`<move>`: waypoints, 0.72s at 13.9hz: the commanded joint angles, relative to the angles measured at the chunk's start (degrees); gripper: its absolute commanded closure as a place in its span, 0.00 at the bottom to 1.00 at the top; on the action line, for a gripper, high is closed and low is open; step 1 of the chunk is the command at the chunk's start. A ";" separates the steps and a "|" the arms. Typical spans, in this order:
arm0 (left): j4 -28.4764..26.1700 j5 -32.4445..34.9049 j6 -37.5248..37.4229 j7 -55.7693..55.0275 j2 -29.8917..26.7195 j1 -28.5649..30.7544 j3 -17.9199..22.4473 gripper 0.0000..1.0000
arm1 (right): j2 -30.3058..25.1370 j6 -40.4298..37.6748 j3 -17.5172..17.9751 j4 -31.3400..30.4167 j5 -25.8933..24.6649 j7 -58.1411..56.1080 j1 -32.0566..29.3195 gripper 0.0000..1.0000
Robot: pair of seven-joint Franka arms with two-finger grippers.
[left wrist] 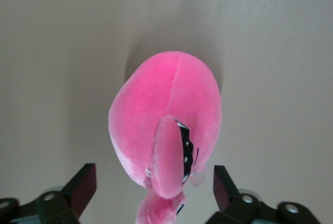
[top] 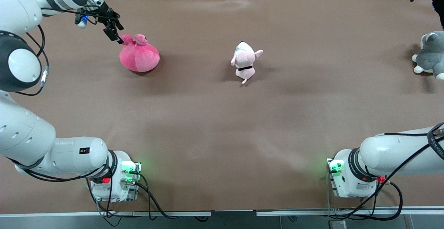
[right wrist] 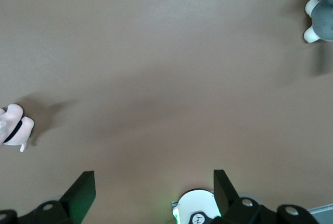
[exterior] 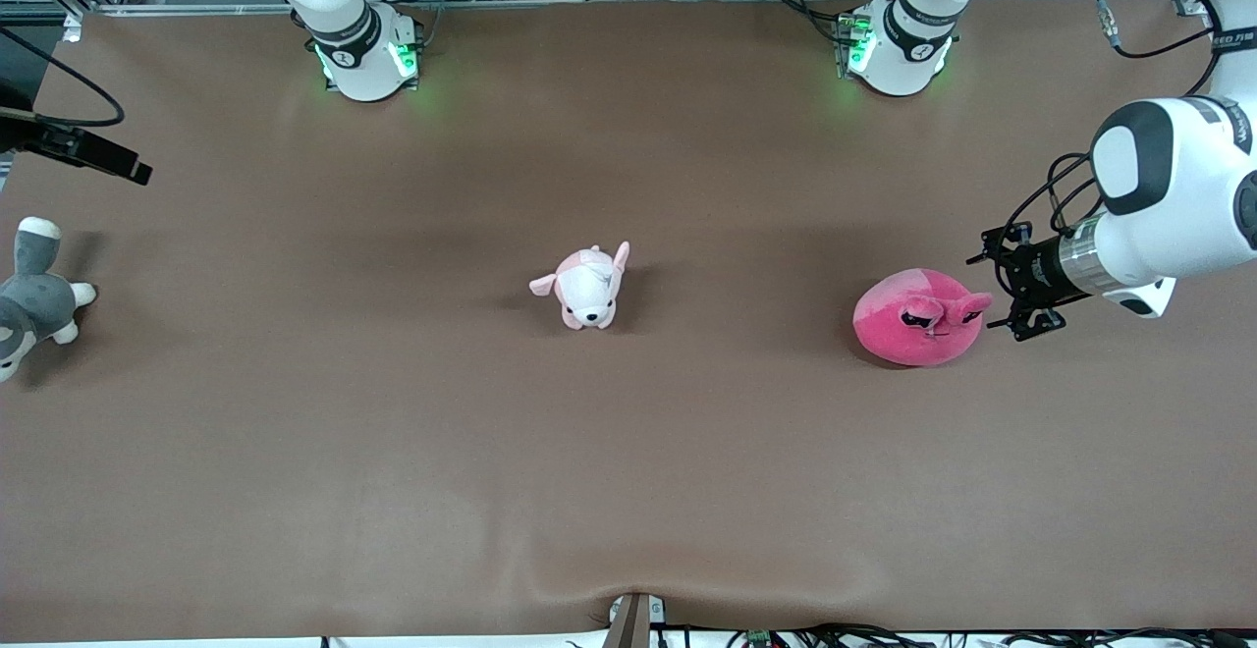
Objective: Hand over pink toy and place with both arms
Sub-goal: 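Close the left gripper on the pink toy's tail and lift it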
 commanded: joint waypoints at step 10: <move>5.10 -1.01 1.10 0.15 5.93 -0.10 -0.17 0.73 | -0.27 -0.43 -0.11 0.06 0.65 8.12 4.85 0.00</move>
